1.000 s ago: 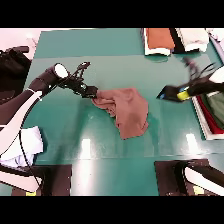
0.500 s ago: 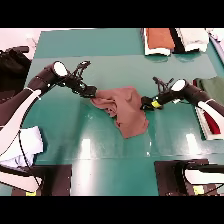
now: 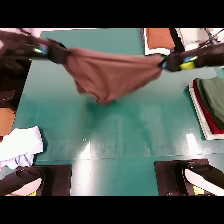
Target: Fold the shirts.
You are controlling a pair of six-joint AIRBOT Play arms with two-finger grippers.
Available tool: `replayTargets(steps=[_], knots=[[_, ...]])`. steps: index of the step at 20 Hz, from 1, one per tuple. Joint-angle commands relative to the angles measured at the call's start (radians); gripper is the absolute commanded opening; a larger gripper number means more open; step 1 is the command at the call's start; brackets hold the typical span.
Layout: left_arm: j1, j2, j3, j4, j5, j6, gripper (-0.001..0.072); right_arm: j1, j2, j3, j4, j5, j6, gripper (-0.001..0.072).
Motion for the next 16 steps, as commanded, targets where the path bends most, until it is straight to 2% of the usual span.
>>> replayTargets(steps=[1,6,9,11,12,13,14,16], knots=[[-0.037,0.152,0.038,0.041,0.018,0.000,0.0022,-0.012,0.125,0.120,-0.028,0.051,0.022,0.0014],[-0.195,0.095,-0.010,0.042,-0.049,0.000,0.0022,-0.012,0.142,0.034,-0.031,0.142,0.089,0.0014],[-0.292,0.005,-0.128,0.041,-0.146,0.000,0.0023,-0.012,0.142,-0.107,-0.031,0.163,0.089,0.0014],[-0.332,-0.052,-0.241,0.037,-0.166,0.000,0.0026,-0.012,0.142,-0.190,-0.031,0.153,0.089,0.0014],[-0.337,-0.075,-0.293,0.022,-0.158,0.000,0.0144,-0.012,0.142,-0.224,-0.031,0.147,0.089,0.0014],[-0.338,-0.094,-0.342,-0.009,-0.140,-0.002,0.0483,-0.012,0.142,-0.254,-0.031,0.143,0.089,0.0014],[-0.338,-0.103,-0.373,-0.012,-0.117,-0.018,0.0584,-0.012,0.142,-0.278,-0.030,0.141,0.089,0.0014],[-0.322,-0.103,-0.378,0.006,-0.080,-0.020,0.0584,-0.012,0.142,-0.307,-0.030,0.140,0.089,0.0014]])
